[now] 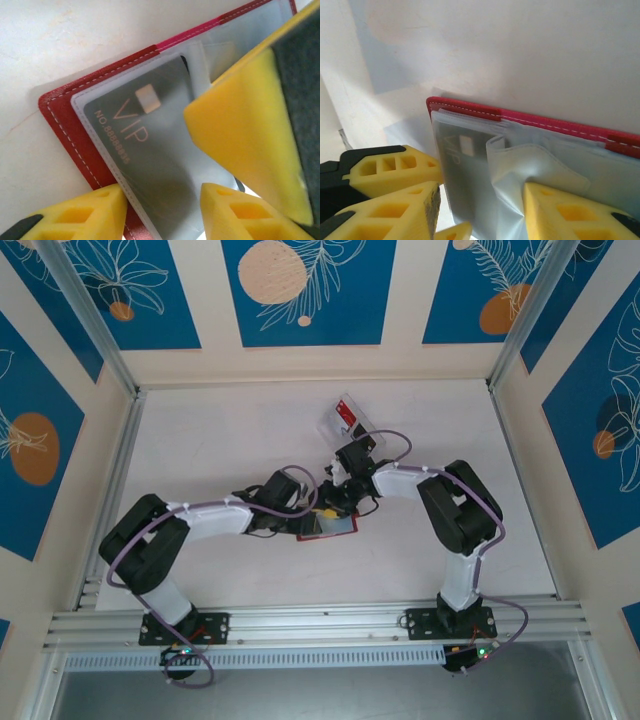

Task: Put the credit cards into the card holder
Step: Insert the credit card into the card slot.

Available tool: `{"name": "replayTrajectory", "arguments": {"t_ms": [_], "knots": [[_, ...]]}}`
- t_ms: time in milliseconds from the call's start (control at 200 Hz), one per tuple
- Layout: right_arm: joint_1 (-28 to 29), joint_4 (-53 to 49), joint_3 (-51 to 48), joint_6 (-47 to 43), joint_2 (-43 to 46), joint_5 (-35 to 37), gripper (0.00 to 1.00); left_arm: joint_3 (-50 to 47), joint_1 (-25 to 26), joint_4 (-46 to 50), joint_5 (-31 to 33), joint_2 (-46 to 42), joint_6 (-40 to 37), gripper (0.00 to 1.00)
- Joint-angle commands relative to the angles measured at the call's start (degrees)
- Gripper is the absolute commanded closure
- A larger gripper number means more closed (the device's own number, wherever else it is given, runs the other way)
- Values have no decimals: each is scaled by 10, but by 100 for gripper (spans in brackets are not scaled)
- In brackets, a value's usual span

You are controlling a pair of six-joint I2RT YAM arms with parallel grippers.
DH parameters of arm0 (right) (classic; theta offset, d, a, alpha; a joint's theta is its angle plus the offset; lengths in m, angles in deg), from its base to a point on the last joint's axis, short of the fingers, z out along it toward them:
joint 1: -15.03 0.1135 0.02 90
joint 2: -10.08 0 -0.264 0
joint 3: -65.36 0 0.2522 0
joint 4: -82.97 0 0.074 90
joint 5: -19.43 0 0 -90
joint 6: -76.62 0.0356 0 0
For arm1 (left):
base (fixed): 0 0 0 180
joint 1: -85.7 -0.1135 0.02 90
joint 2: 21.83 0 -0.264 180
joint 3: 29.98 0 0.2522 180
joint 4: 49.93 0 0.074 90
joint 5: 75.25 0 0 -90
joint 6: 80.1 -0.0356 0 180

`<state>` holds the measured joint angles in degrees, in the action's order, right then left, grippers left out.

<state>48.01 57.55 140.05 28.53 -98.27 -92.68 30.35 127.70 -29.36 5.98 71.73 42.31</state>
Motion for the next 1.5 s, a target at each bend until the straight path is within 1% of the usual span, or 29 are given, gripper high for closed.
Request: {"name": "replayTrajectory", "arguments": {"t_ms": [0,85,205,290,425,470,530,580,670,825,1060,1220,1421,1496], "knots": [[1,8,-15,29,-29,-24,50,-18,0,7,4,-37,-19,55],[-6,10,-19,37,-29,-25,49,-29,8,11,25,-69,-29,54],[-12,5,-20,37,-27,-24,48,-28,41,24,70,-105,-55,52],[-13,3,-20,37,-28,-26,48,-26,45,16,64,-106,-55,52],[-16,8,-19,43,-26,-36,47,-9,45,17,52,-71,-52,60],[-16,8,-17,44,-25,-40,47,-6,48,9,41,-62,-54,61],[-16,5,-14,44,-24,-41,46,-3,57,0,32,-56,-66,57],[-16,1,-12,42,-25,-40,46,1,69,-2,38,-55,-79,53],[-17,0,-12,41,-27,-42,46,6,84,-4,46,-52,-96,50],[-17,1,-15,43,-29,-45,46,26,108,14,85,-34,-113,47],[-19,1,-16,42,-28,-49,45,50,138,25,139,-1,-130,48],[-21,-1,-14,40,-28,-53,45,59,151,31,171,21,-137,51],[-22,-2,-17,38,-26,-56,44,75,170,52,229,45,-150,57],[-24,0,-19,38,-27,-57,44,75,181,57,249,46,-154,58]]}}
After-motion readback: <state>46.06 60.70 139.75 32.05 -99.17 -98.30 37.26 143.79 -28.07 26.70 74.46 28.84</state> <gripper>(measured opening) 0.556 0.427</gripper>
